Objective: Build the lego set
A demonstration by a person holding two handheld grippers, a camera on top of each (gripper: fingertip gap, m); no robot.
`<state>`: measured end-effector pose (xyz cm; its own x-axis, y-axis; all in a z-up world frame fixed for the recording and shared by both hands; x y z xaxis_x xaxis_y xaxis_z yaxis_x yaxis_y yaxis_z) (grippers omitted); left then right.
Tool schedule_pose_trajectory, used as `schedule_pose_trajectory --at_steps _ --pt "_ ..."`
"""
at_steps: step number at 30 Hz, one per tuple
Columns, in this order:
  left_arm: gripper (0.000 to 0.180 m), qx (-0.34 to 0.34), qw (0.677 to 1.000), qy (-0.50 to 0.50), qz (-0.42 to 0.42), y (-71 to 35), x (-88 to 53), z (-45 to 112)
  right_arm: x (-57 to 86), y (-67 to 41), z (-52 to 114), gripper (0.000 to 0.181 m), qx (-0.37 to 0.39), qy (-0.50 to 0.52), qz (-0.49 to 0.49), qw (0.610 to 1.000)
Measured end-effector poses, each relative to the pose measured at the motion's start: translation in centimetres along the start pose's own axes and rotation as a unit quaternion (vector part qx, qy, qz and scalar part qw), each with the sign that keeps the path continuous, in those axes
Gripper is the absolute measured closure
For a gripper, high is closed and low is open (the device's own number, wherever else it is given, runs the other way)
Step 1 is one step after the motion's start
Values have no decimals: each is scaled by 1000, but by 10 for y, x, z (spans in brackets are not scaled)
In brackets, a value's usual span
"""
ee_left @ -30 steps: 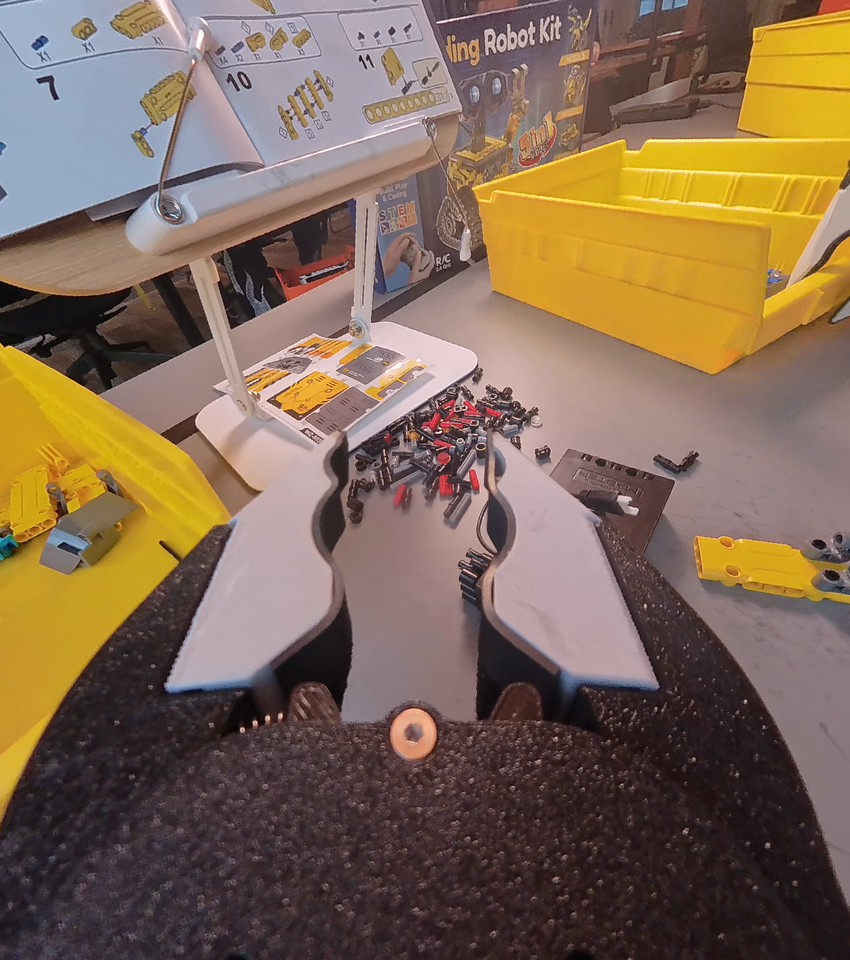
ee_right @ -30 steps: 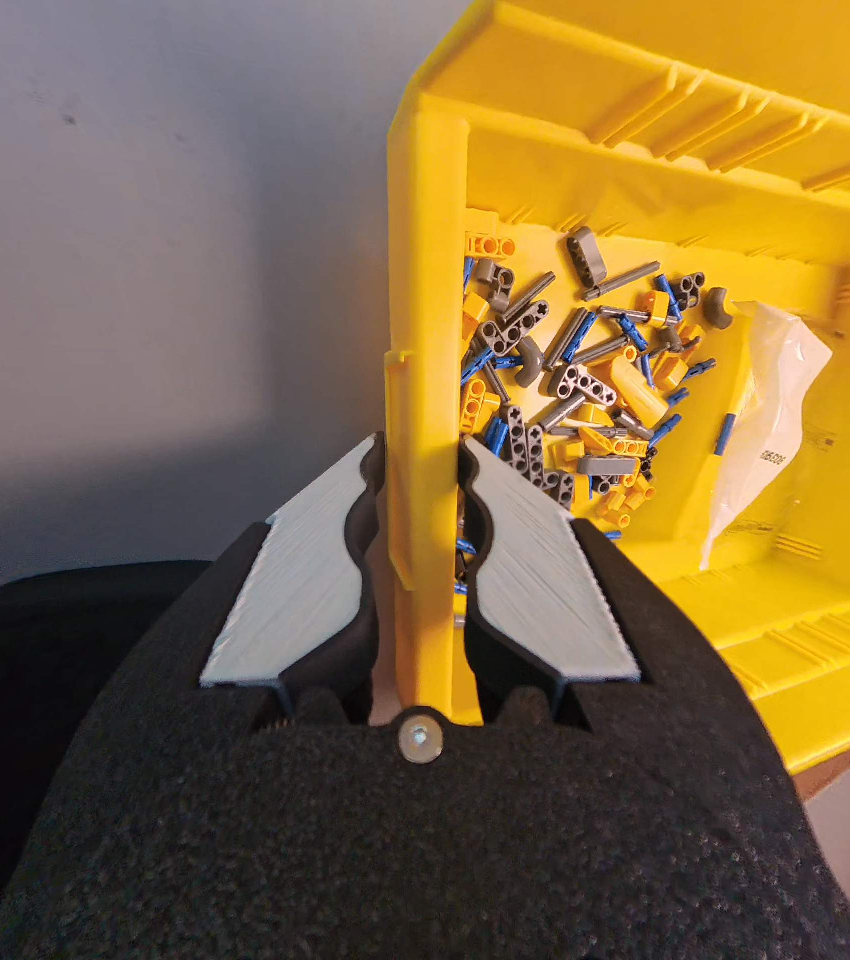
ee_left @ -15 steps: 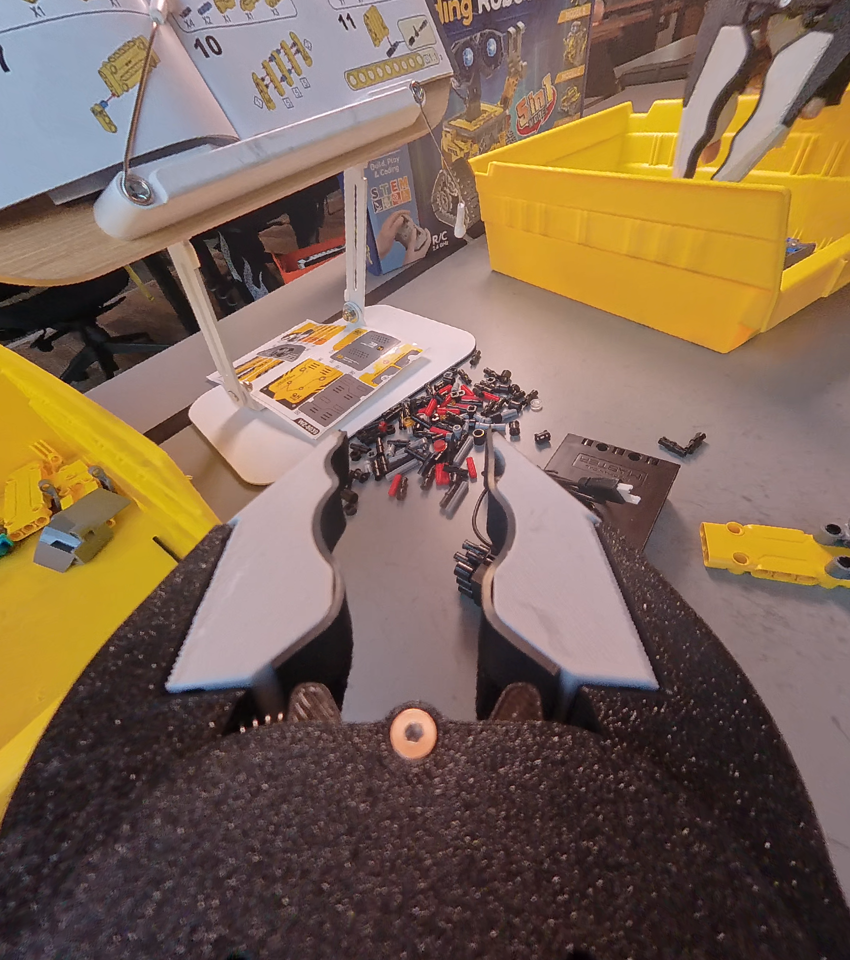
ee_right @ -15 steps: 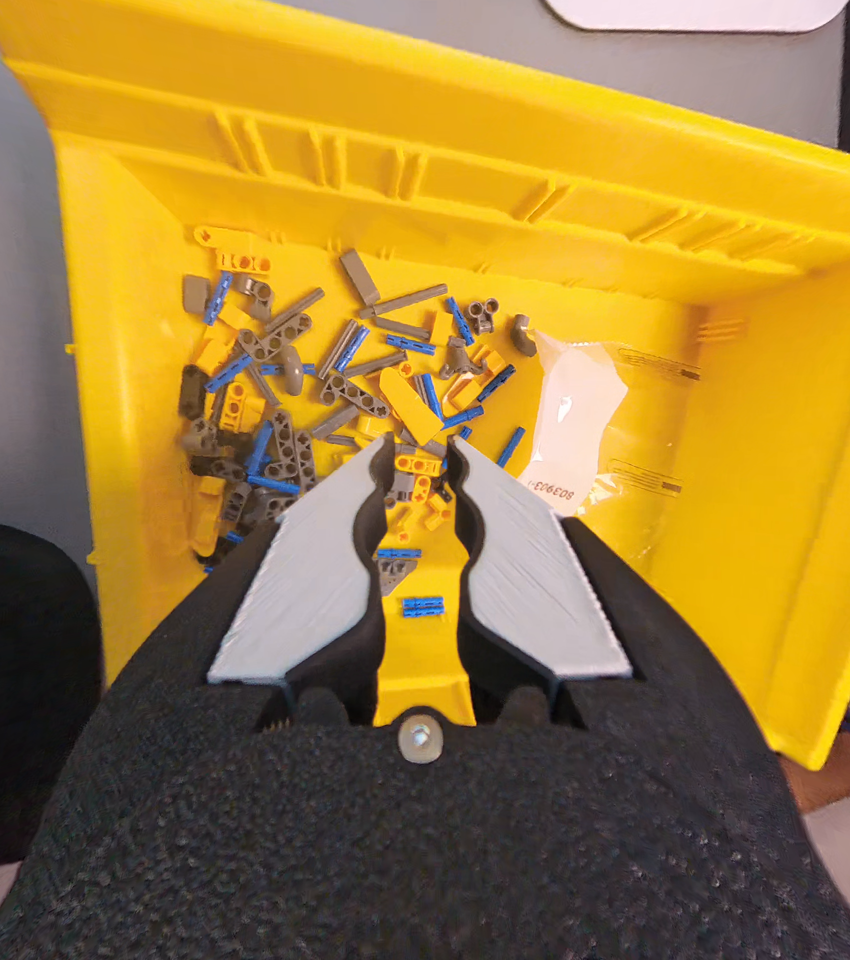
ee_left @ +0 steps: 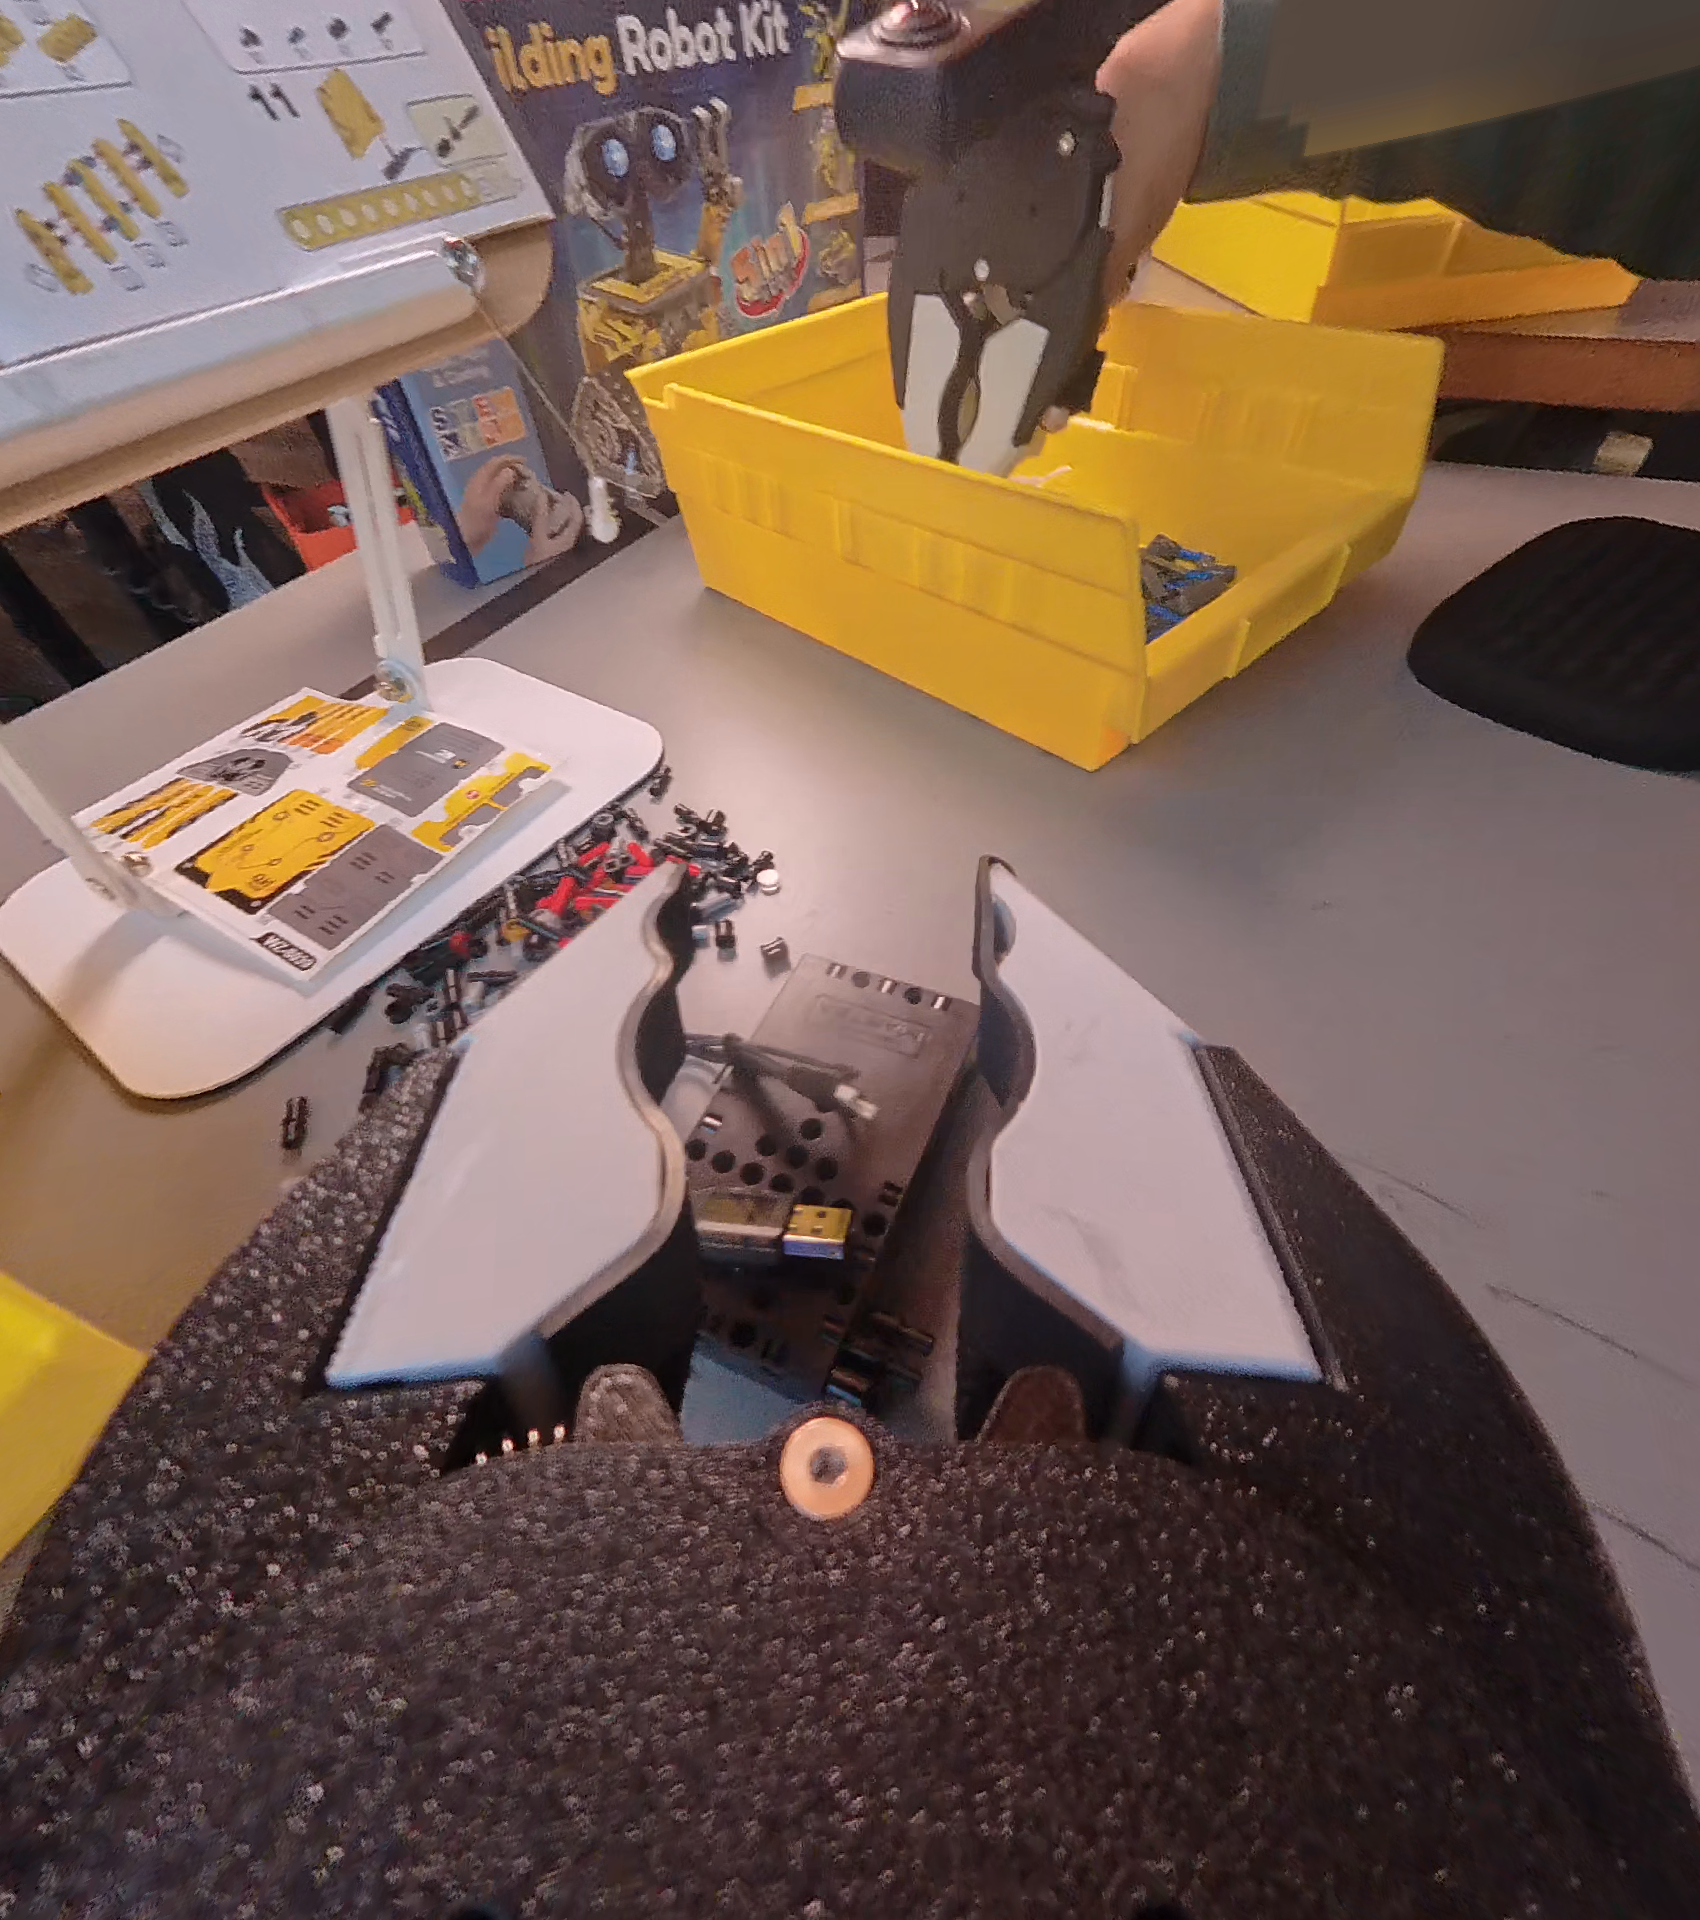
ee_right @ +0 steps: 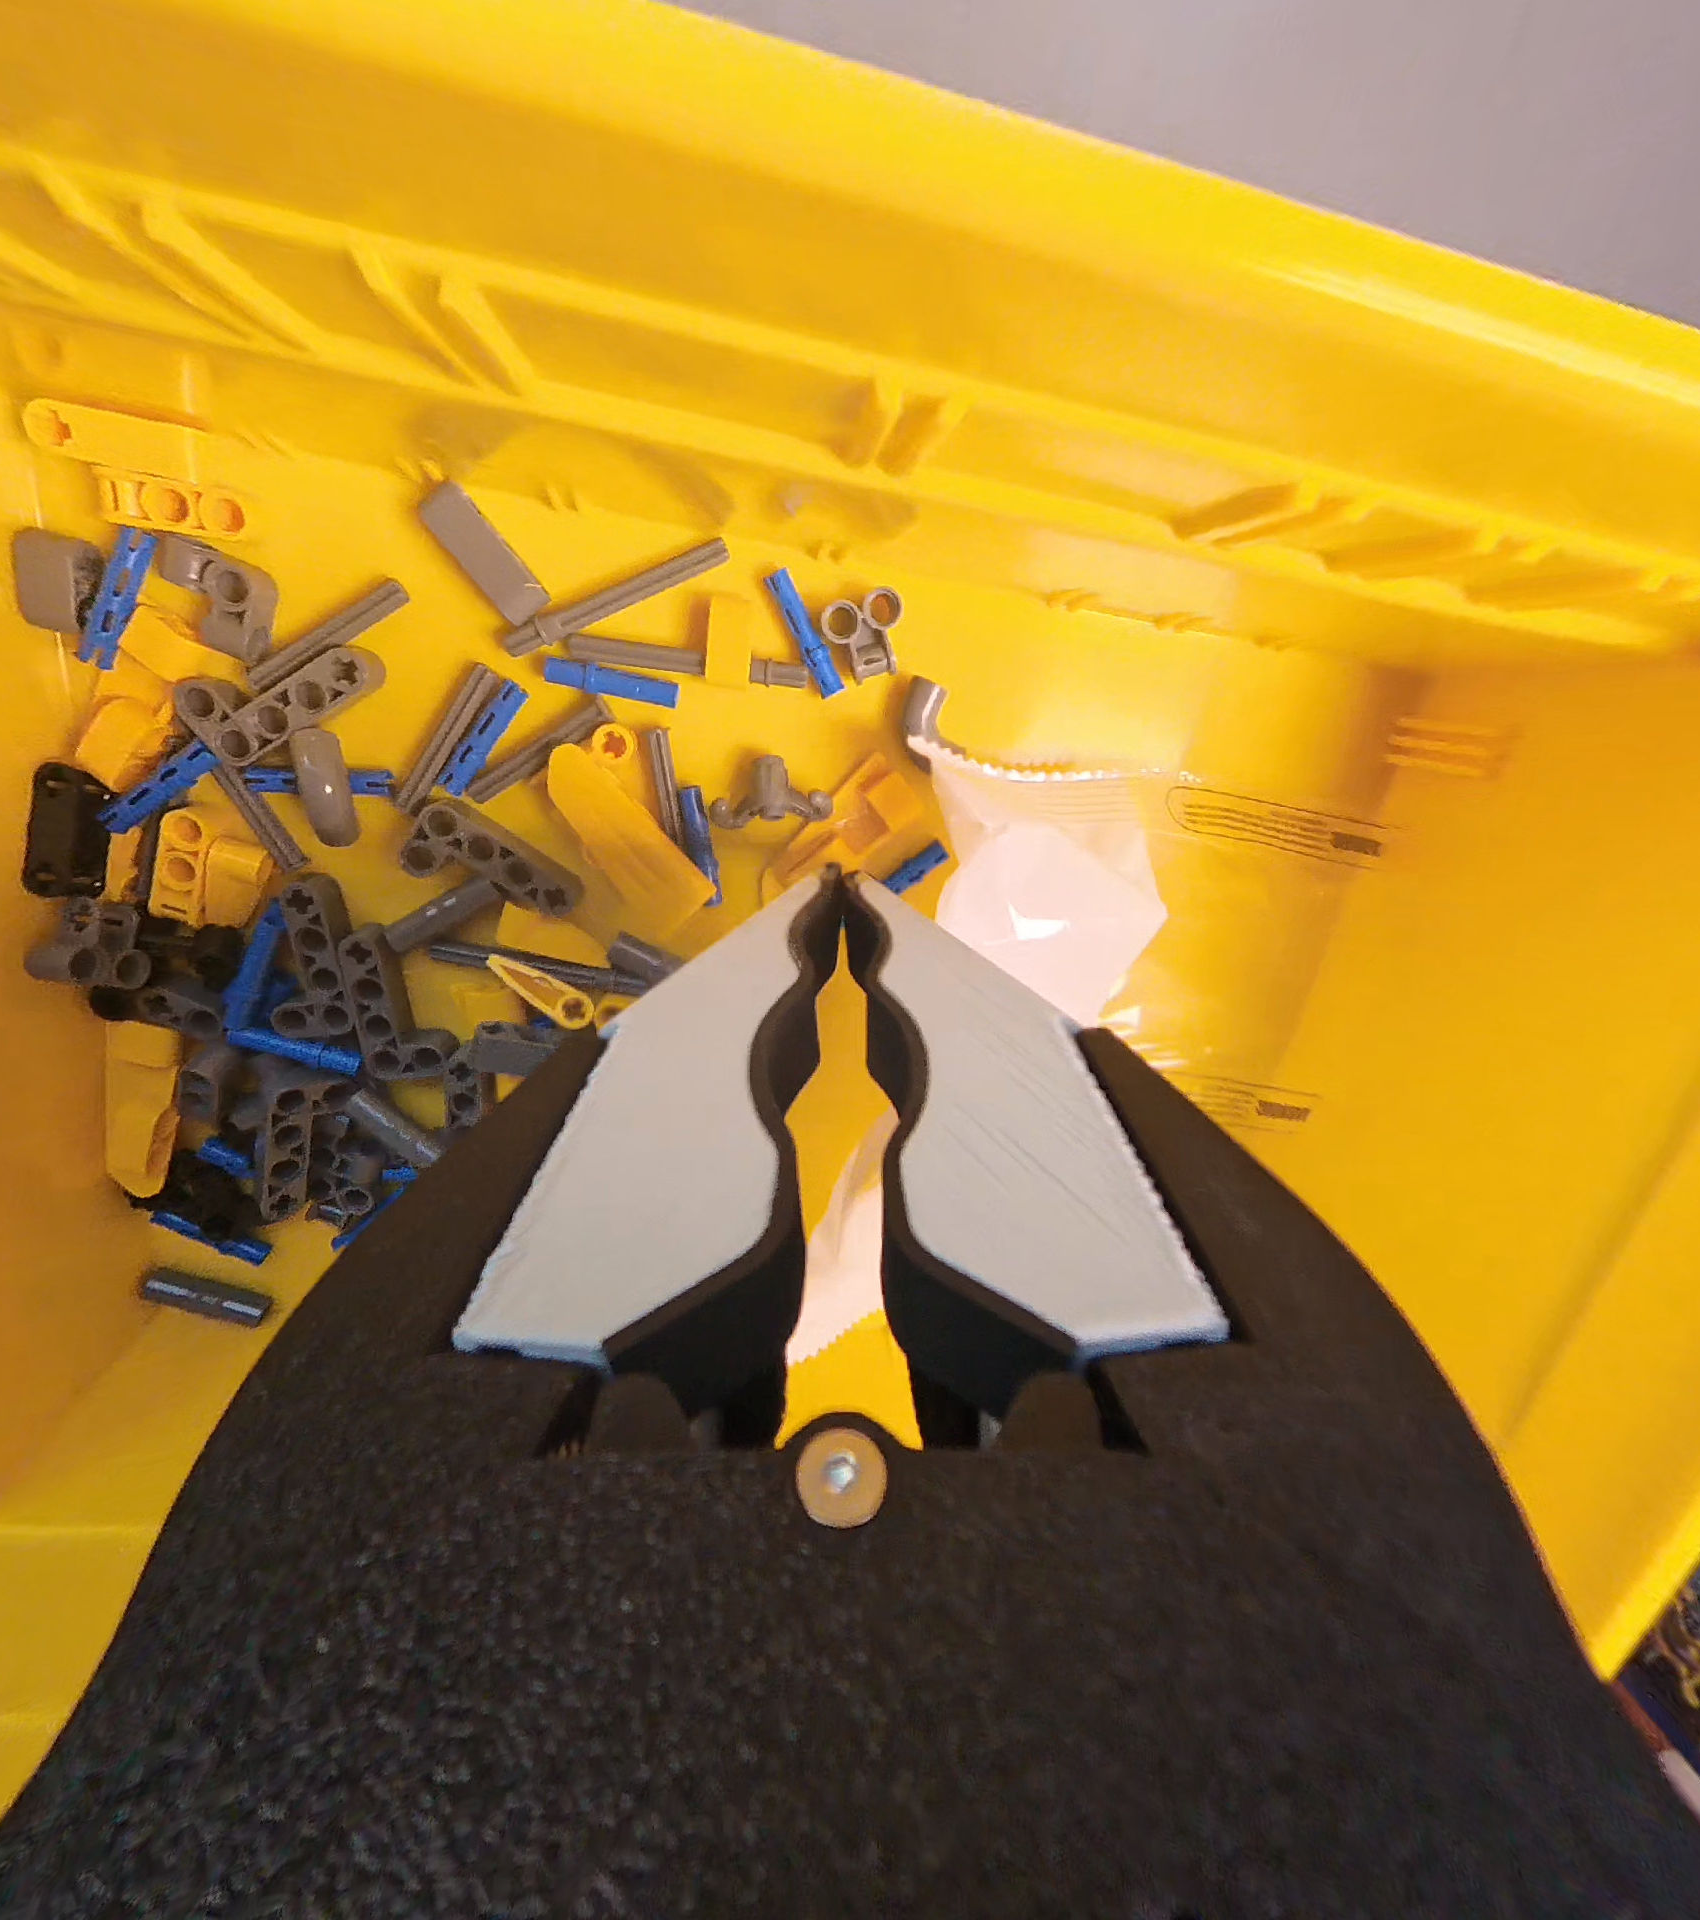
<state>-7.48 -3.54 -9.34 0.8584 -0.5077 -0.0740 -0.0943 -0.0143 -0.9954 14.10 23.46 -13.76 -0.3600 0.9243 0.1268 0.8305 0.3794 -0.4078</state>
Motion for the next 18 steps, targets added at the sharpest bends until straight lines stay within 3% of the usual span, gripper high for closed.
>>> schedule_pose_trajectory --at_steps 3,12,15,17,18 --pt "126 -8 1000 22 -2 -1 16 6 -6 6 -19 176 4 -11 5 1000" --pt "126 -15 1000 3 6 4 13 6 -57 35 -23 145 -101 -76 -35 991" --pt "126 -13 1000 -14 8 3 7 1 -58 28 -14 155 -82 -78 -33 993" --pt "126 -12 1000 -24 11 2 4 -2 -46 24 -14 179 -61 -45 -34 997" --pt "126 -12 999 -28 12 2 3 -4 -40 25 -14 181 -61 -32 -35 997"
Point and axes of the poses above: each gripper's, where its closed fingertips meet, z out along the fingers, y out of its underside, x = y × z across the jaws, the point moved 5 cm from there along -z, back along the fingers, and after that the axes turned 12 degrees about x, right-handed, at the moved point
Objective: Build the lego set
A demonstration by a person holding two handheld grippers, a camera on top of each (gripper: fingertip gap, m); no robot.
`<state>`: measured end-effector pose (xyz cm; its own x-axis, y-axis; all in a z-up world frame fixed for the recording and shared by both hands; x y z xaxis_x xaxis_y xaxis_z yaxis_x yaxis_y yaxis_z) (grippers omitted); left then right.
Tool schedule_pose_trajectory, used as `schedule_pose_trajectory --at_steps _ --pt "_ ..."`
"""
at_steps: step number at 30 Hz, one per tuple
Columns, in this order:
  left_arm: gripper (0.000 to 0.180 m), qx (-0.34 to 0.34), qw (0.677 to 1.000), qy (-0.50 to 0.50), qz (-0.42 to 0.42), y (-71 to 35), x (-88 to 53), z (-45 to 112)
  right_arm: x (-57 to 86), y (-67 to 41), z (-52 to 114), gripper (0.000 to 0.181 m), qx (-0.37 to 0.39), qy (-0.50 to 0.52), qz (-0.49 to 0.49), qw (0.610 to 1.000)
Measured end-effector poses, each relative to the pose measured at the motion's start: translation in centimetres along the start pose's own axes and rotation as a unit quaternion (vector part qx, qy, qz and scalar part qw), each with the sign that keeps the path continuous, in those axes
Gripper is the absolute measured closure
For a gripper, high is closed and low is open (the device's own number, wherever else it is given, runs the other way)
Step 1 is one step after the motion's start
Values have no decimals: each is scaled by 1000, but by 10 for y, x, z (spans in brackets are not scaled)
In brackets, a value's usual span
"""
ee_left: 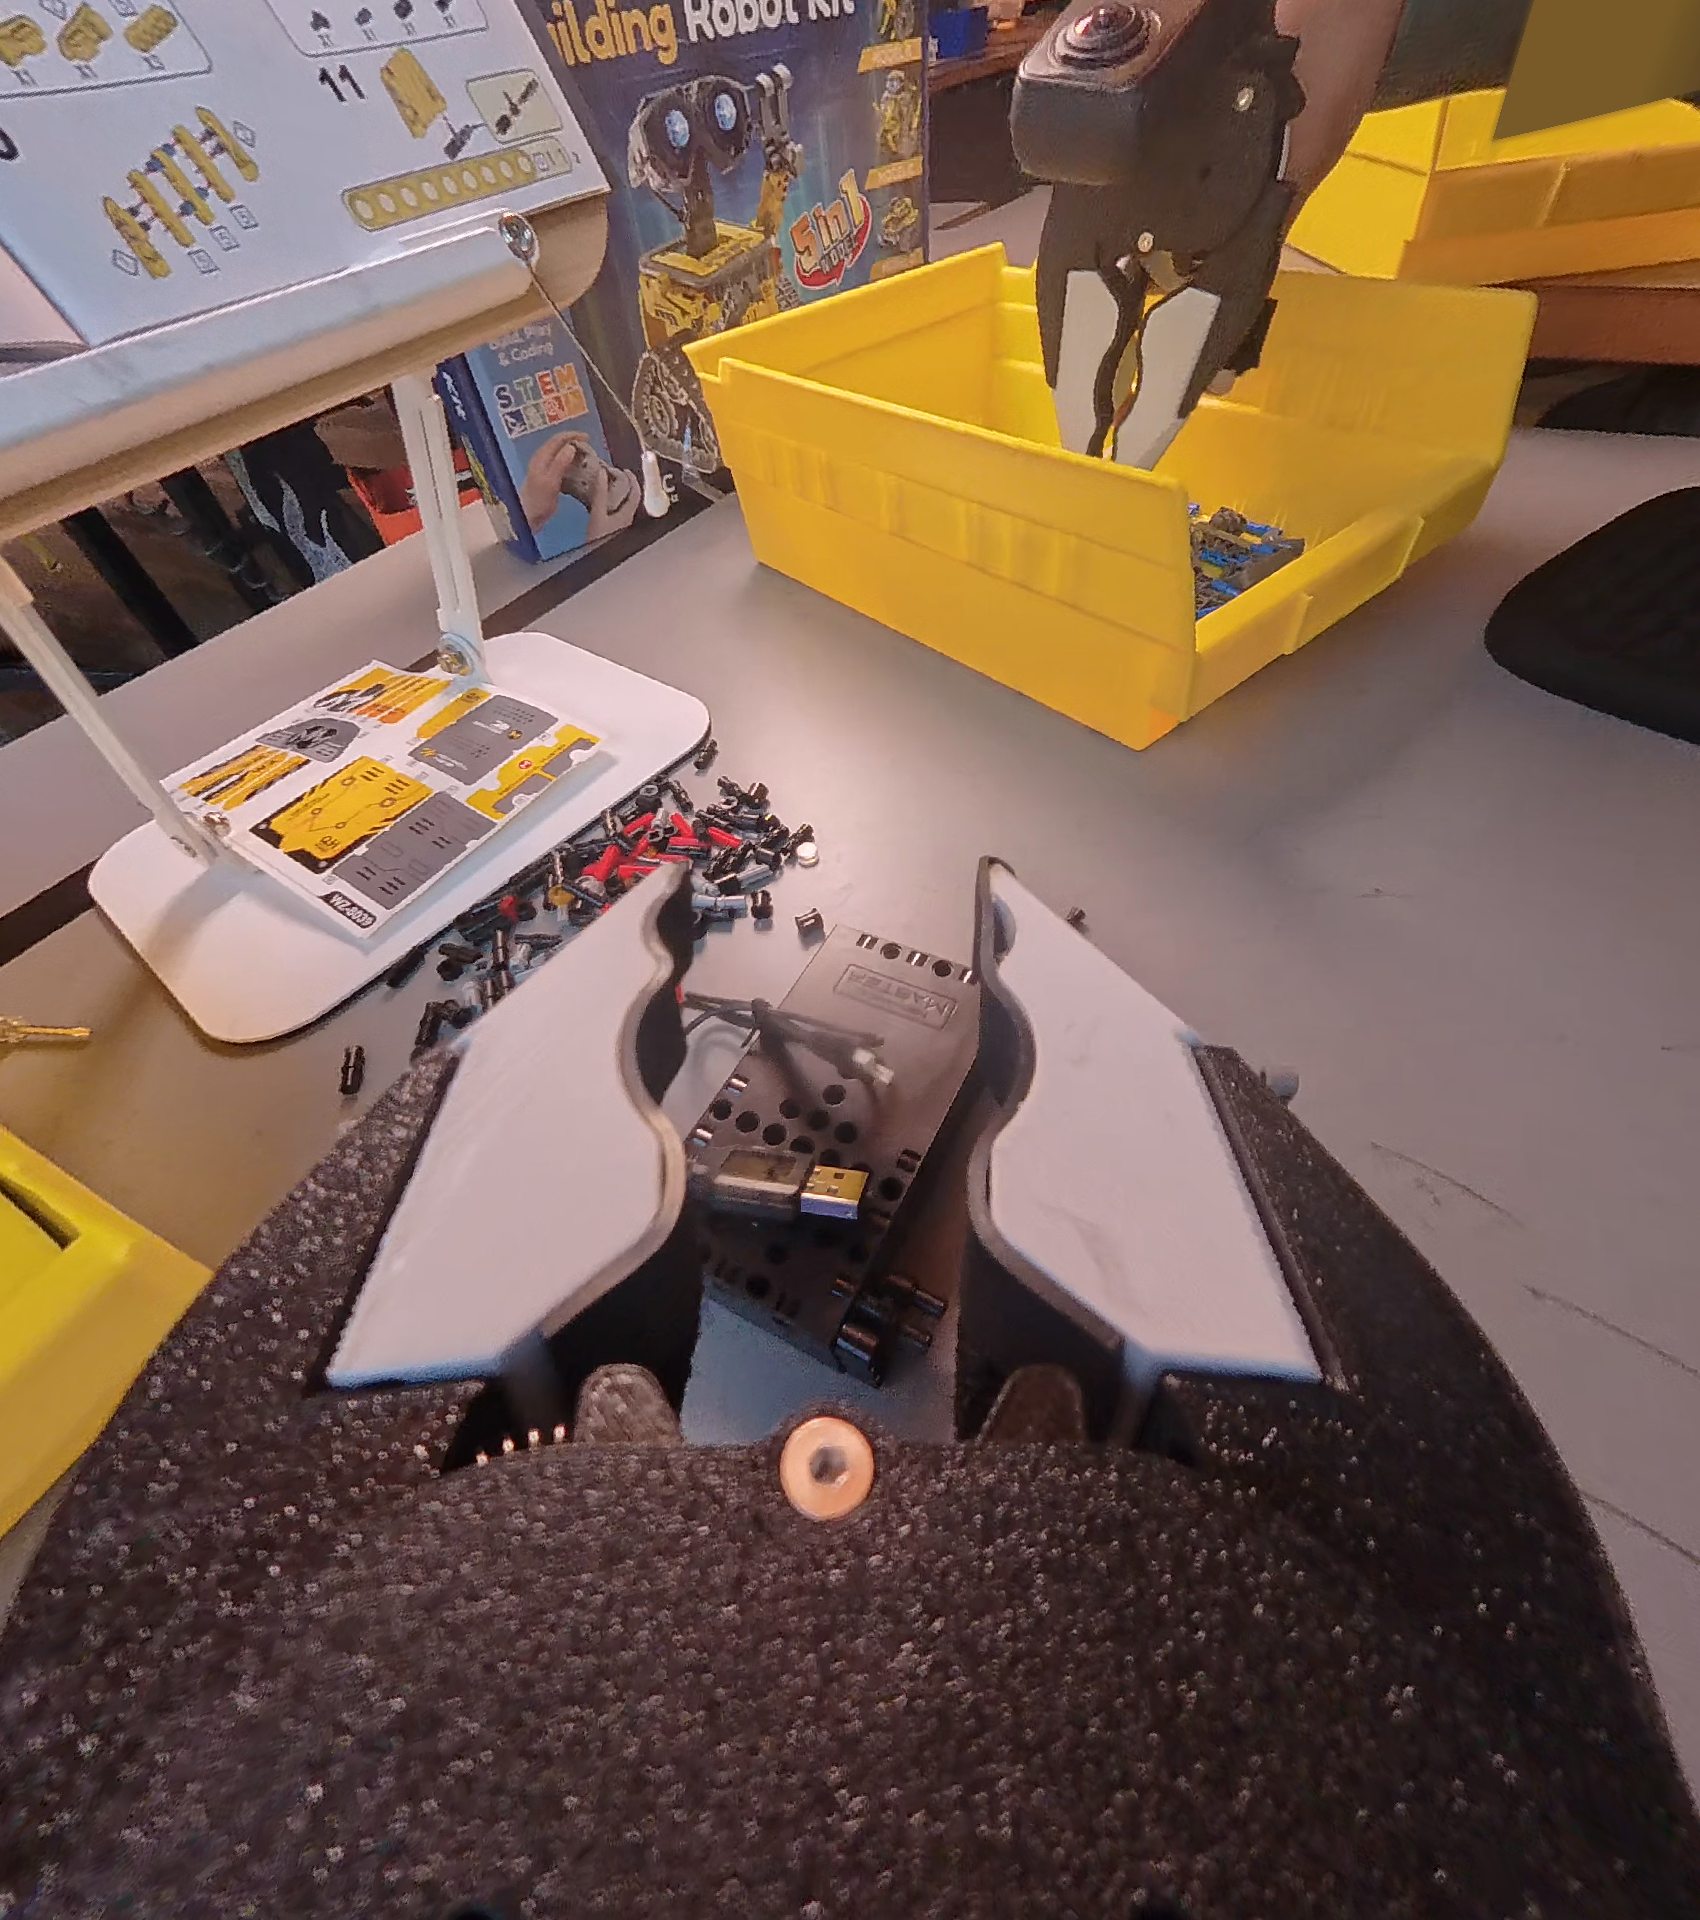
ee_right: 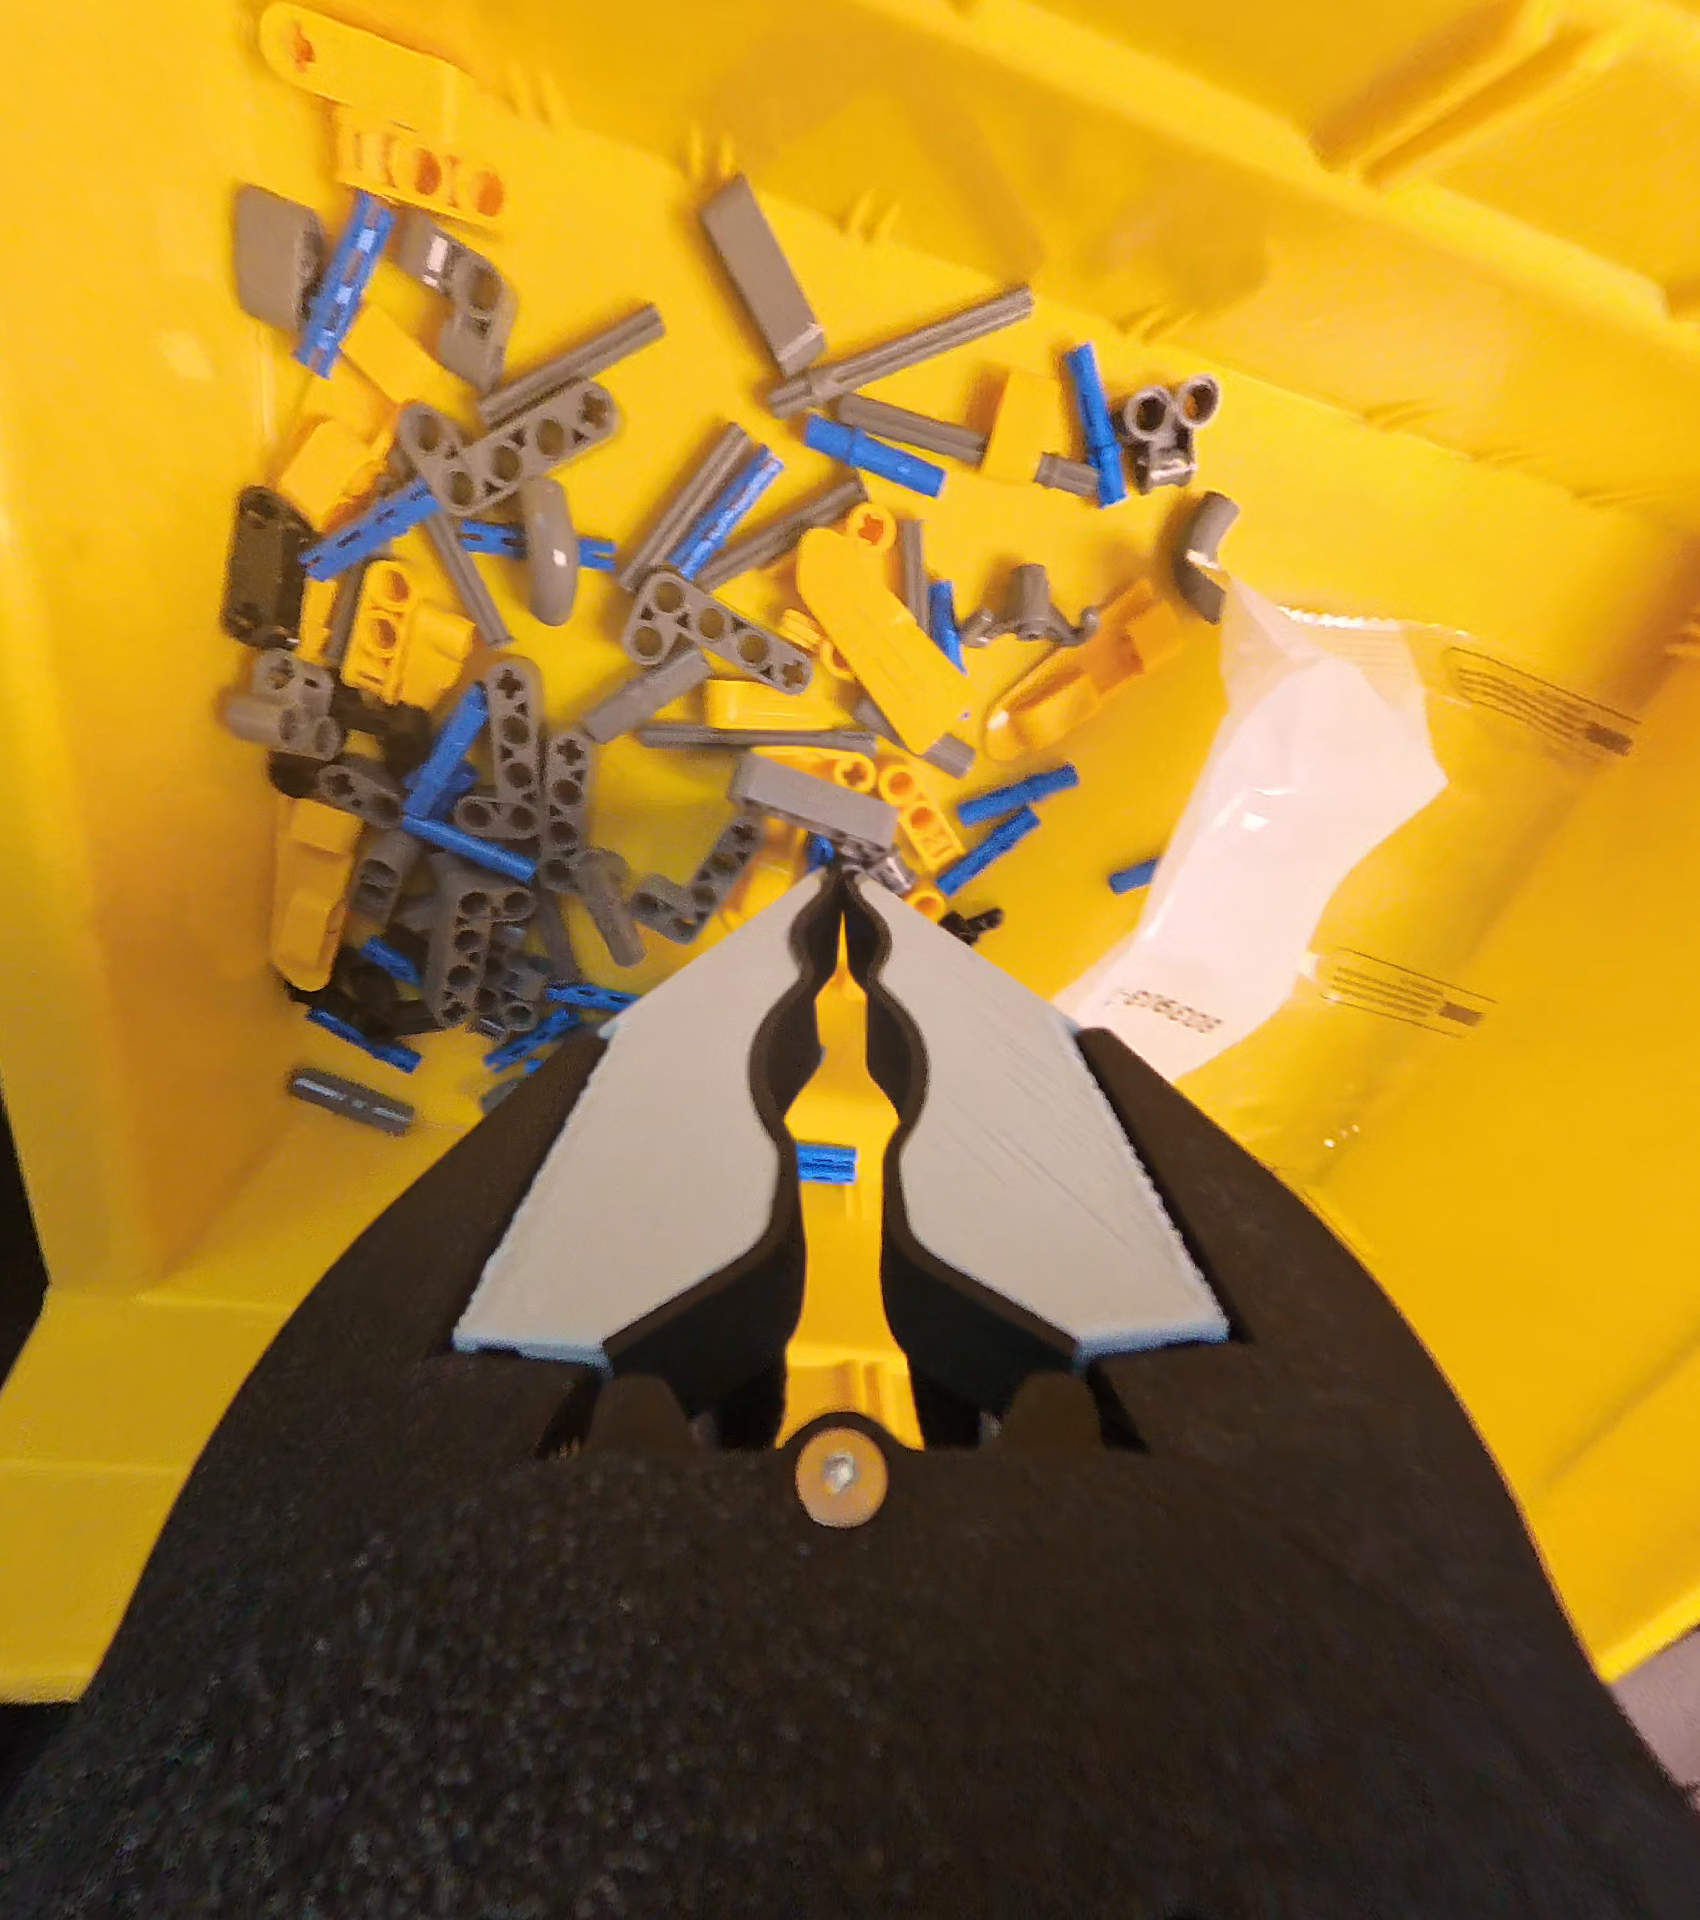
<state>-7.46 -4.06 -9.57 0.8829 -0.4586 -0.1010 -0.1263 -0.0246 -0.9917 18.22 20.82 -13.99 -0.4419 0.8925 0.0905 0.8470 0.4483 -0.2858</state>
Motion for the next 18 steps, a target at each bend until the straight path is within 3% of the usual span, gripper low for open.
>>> schedule_pose_trajectory --at_steps 6,9,18 --pt "127 -1 1000 -22 -6 5 -9 -10 29 12 -17 179 20 68 30 997" --pt "127 -3 1000 -26 -12 8 -13 -12 19 12 -24 169 20 42 30 998" --pt "127 -4 1000 -25 -13 10 -13 -12 -5 30 -15 163 -42 -36 38 998"
Point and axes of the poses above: each gripper's, where its closed fingertips meet, z out along the fingers, y out of its underside, x = y × z across the jaws, the point moved 5 cm from there along -z, back along the fingers, and after that the axes turned 12 degrees about x, right-handed, at the moved point
